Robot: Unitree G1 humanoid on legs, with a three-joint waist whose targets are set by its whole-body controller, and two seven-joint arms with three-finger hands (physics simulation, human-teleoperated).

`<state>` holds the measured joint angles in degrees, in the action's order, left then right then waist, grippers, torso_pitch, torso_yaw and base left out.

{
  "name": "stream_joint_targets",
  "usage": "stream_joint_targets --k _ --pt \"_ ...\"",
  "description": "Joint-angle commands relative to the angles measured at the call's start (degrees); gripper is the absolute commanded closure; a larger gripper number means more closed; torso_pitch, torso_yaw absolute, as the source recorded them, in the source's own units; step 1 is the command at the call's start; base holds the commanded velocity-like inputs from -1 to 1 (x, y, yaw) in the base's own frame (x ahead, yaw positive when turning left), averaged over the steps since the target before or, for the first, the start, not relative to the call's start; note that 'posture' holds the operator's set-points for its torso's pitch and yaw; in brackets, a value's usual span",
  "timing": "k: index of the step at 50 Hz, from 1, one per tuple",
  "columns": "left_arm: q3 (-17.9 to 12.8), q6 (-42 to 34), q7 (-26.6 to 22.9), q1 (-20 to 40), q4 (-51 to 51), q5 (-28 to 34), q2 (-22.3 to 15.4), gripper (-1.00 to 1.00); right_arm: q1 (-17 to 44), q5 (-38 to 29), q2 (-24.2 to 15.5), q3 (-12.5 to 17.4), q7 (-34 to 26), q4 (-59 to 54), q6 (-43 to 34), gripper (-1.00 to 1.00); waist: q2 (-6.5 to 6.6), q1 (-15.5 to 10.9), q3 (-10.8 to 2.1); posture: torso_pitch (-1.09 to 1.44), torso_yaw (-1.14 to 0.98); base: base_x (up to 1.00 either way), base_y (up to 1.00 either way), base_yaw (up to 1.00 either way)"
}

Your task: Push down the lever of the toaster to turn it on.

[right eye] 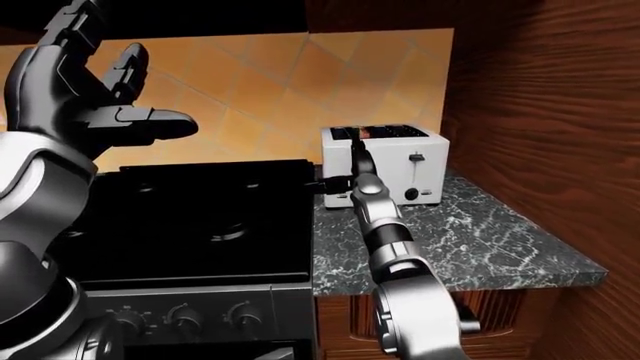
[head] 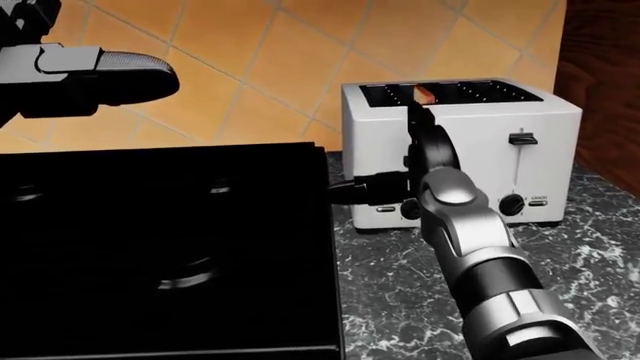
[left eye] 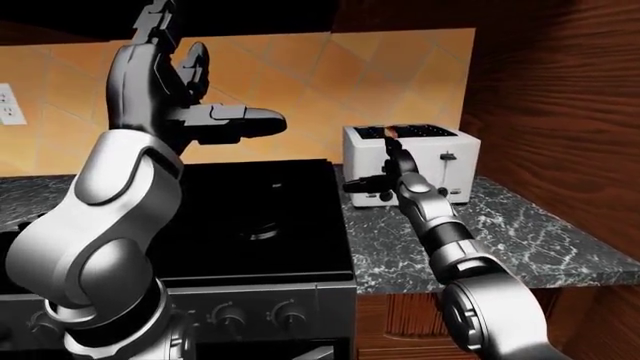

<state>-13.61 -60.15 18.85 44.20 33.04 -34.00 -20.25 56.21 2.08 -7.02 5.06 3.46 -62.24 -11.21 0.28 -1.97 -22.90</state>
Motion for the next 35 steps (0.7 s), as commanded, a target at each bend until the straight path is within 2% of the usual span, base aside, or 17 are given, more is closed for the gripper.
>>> stream_joint_targets --k 1,35 --pt "-0.4 1.3 0.0 1.8 0.3 0.2 -0.5 -1.0 1.1 -0.1 -0.5 0.3 0.5 -0.4 -1.1 -1.0 0.27 0.1 0.42 -0.64 0.0 0.0 0.0 0.0" --pt "-0.4 1.4 0.3 1.6 0.5 -0.2 -0.6 -1.0 -0.5 -0.2 -0.5 1.2 1.0 -6.3 2.9 -1.0 0.21 -0.3 0.29 -0.64 0.0 0.0 0.0 0.0"
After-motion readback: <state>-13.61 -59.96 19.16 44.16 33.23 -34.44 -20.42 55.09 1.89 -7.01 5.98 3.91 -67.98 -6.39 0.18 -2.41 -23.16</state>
